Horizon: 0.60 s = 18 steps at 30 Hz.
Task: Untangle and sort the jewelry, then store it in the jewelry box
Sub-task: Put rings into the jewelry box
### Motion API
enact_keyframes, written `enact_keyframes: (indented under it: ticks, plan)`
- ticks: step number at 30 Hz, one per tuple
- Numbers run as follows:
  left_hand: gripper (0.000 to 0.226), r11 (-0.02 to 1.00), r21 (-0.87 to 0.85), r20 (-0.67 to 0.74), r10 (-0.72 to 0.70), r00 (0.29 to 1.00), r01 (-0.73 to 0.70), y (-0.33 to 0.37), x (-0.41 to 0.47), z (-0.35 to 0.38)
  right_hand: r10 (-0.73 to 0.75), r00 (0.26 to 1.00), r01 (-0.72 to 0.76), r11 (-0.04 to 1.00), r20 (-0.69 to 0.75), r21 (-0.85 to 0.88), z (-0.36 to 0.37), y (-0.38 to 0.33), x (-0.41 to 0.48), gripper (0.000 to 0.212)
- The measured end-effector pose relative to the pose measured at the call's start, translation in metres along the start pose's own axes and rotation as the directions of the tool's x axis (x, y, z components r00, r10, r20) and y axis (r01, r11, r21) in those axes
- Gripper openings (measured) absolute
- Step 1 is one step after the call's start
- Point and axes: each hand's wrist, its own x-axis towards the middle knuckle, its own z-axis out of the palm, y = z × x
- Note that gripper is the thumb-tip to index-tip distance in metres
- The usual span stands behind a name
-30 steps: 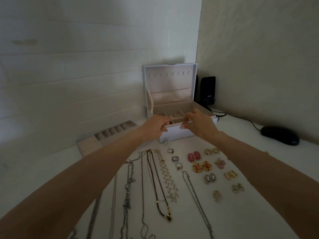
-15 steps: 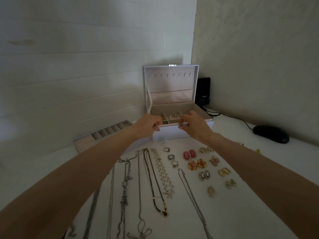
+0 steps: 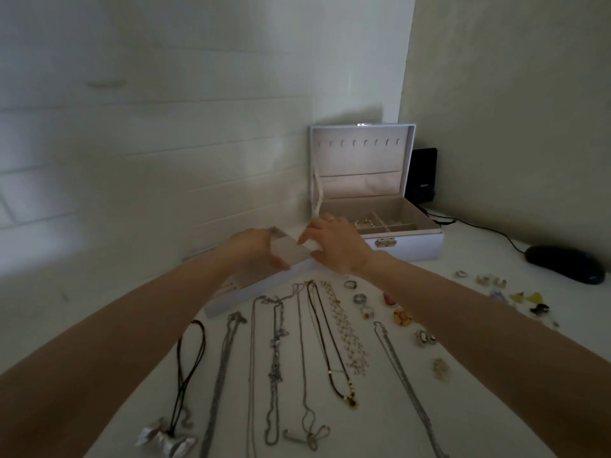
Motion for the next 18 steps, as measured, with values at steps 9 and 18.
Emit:
enact_keyframes:
  ticks: [9,18]
  plan:
    - [0.081,0.983,0.181,0.11,-0.023,0.994,0.002,-0.026,-0.014,0.008,-0.013,0.954,0.077,0.976,0.299,-0.205,0.025,-0.026,0.029,0.057]
    - [0.11,0.912,-0.048,0.213,-0.39,0.896,0.408,-0.058,-0.048,-0.002,0.126,0.904,-0.023,0.968,0.408,-0.248,0.019,-0.026,0.04,0.084]
